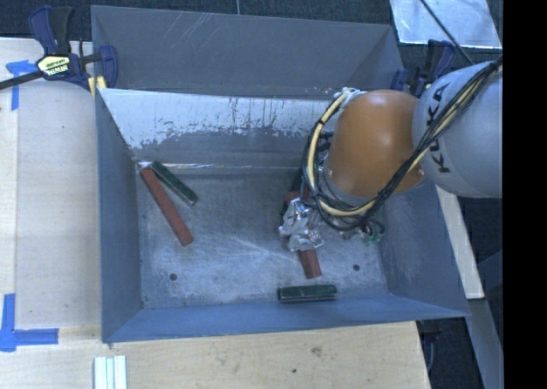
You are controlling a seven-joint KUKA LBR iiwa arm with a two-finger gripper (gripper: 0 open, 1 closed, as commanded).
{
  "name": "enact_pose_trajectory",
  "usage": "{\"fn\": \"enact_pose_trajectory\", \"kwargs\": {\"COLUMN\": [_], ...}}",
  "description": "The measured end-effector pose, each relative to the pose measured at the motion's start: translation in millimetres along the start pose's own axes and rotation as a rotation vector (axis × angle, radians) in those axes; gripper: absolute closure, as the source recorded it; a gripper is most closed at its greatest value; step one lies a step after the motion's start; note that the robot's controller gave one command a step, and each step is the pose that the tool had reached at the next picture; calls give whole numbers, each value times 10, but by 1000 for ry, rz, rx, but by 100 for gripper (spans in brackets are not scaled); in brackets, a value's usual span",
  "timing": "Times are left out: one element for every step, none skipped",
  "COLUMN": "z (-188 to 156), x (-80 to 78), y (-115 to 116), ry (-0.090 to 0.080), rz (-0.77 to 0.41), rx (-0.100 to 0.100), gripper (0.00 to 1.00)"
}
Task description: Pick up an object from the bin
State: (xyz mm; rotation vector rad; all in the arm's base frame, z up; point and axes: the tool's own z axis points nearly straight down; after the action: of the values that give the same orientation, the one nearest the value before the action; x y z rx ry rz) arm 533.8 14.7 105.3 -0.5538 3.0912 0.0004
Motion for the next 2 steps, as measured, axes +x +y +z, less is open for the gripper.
{"fn": "enact_pose_trajectory", "kwargs": {"z": [-244, -243], "x": [14, 14], "y": [30, 30], "ry": [-1, -1], "rz": [-2, -2], "rx": [0, 0], "gripper": [0, 0]}}
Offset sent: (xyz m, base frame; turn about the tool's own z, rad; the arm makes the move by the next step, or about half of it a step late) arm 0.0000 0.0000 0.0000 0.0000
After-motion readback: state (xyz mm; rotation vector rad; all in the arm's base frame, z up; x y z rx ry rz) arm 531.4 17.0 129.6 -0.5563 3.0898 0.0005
